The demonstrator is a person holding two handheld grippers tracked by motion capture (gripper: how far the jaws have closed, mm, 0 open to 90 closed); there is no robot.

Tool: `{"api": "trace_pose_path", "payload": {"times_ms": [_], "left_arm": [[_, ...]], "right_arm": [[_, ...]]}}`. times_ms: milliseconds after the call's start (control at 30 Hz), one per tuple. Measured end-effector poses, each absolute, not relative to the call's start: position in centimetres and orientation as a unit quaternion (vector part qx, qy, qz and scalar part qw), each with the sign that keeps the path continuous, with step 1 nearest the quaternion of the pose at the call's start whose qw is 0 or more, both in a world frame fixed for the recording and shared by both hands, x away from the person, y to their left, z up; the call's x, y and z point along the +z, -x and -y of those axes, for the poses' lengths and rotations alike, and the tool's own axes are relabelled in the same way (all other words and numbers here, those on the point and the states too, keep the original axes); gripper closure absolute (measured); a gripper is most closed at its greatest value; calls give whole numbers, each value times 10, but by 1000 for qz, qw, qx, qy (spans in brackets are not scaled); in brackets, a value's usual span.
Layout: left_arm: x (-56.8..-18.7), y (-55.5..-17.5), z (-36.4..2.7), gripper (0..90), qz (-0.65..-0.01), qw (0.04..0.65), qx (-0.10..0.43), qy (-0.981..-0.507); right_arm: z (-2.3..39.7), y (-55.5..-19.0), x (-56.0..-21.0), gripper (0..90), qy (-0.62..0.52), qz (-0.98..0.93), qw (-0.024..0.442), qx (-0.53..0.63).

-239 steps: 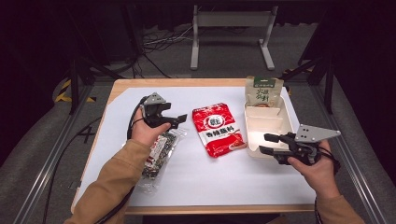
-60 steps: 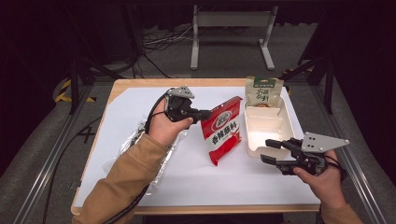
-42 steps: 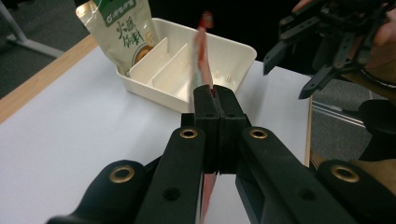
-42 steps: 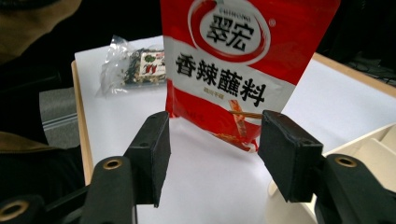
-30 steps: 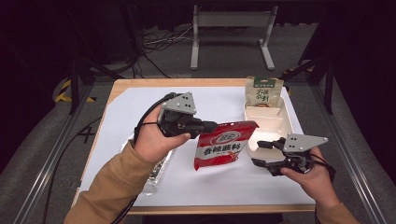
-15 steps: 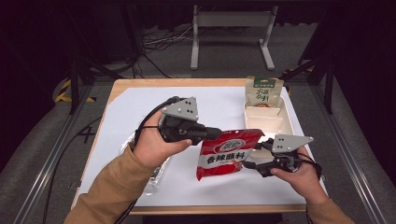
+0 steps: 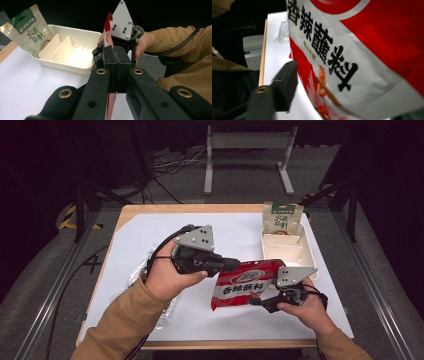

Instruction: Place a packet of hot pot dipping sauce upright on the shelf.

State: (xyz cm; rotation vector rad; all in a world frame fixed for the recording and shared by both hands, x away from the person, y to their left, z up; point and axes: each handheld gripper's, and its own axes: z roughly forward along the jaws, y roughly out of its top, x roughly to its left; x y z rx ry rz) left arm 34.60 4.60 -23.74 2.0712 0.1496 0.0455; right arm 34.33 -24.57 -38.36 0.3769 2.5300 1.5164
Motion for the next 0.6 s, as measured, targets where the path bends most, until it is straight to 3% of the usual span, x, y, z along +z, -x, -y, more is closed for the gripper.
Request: {"api": "trace_pose_path", "payload": {"times_ms": [200,600], "left_arm": [[-240,-346,-48,898,-64,510,18,-858],[-244,-349,-53,889,-72,518,9,-853]], "right_arm": [[246,-342,-383,749,-103,-858,53,501],[249,-337,-375,806,-104,-870,31,481]]}}
